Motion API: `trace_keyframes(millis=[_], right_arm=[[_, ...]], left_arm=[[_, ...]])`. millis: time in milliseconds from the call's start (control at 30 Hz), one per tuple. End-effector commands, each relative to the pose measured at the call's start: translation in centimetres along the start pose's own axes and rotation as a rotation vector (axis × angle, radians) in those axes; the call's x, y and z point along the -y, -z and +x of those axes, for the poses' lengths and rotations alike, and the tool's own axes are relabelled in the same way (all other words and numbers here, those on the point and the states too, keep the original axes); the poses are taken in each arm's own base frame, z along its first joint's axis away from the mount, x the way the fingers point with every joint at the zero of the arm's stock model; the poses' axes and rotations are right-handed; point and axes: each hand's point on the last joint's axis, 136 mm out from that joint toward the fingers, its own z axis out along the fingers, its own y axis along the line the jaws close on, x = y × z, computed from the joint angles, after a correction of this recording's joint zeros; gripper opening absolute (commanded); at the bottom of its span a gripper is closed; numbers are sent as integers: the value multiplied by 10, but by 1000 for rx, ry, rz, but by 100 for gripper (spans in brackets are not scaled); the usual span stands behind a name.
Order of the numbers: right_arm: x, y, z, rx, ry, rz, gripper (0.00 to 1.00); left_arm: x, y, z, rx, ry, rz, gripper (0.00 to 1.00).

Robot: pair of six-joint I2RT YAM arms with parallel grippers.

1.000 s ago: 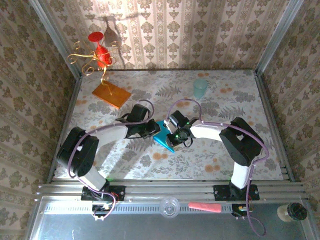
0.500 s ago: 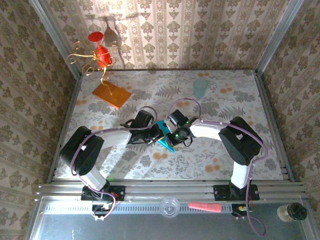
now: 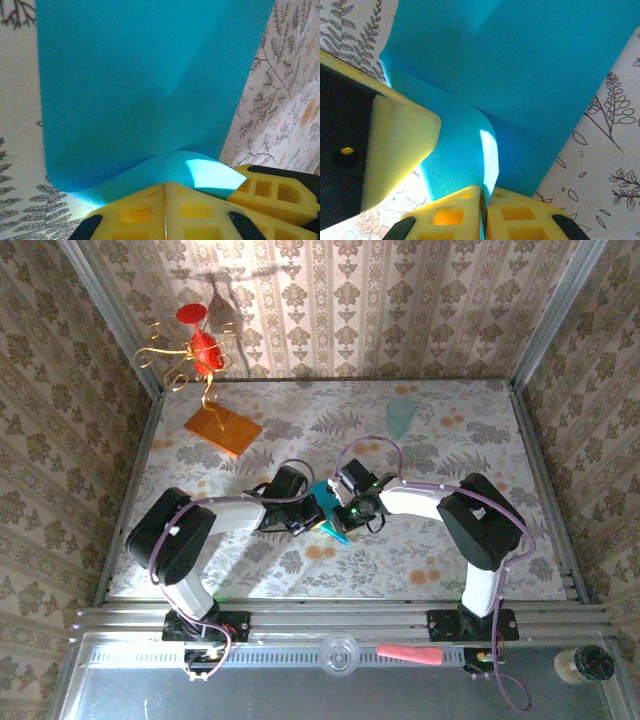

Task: Fold a paper plane with a square sheet of paper (pick it up from the middle)

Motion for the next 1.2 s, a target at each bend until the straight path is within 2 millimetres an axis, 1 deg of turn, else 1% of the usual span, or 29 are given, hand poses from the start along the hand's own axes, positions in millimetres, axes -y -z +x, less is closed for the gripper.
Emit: trace_keyframes(millis=[0, 200, 300, 367, 467, 533, 600, 667, 733, 833, 900, 1067, 1167], right_arm=[[21, -16, 28, -107, -51, 67, 13], [20, -16, 28, -106, -55, 67, 14], [17, -12, 25, -94, -59, 53, 17], [14, -7, 18, -77, -70, 48, 20], [8, 8, 5, -50, -96, 42, 27], [5, 24, -7, -4, -122, 38, 34], [8, 40, -15, 29, -172, 46, 41], [9, 55, -19, 50, -209, 29, 43], [9, 66, -22, 71, -220, 14, 44], [6, 74, -20, 81, -212, -5, 45], [2, 73, -16, 68, -204, -32, 43], [-9, 64, -8, 38, -199, -103, 34], [-14, 58, -6, 21, -195, -130, 26]], left_arm=[[-12, -5, 3, -1, 16, -33, 9], [-23, -7, 4, 1, 28, -63, 9], [-30, -10, 5, -4, 36, -79, 8], [-34, -11, 6, -6, 43, -90, 8], [-41, -12, 7, -8, 55, -105, 7], [-43, -12, 8, -7, 58, -110, 7], [-45, -11, 7, -4, 61, -116, 7], [-47, -11, 7, -2, 63, -120, 7], [-46, -10, 7, 0, 62, -119, 6], [-45, -11, 6, -1, 58, -117, 6], [-45, -11, 6, -2, 56, -116, 6], [-43, -12, 5, -8, 47, -109, 6], [-41, -13, 5, -12, 42, -105, 6]])
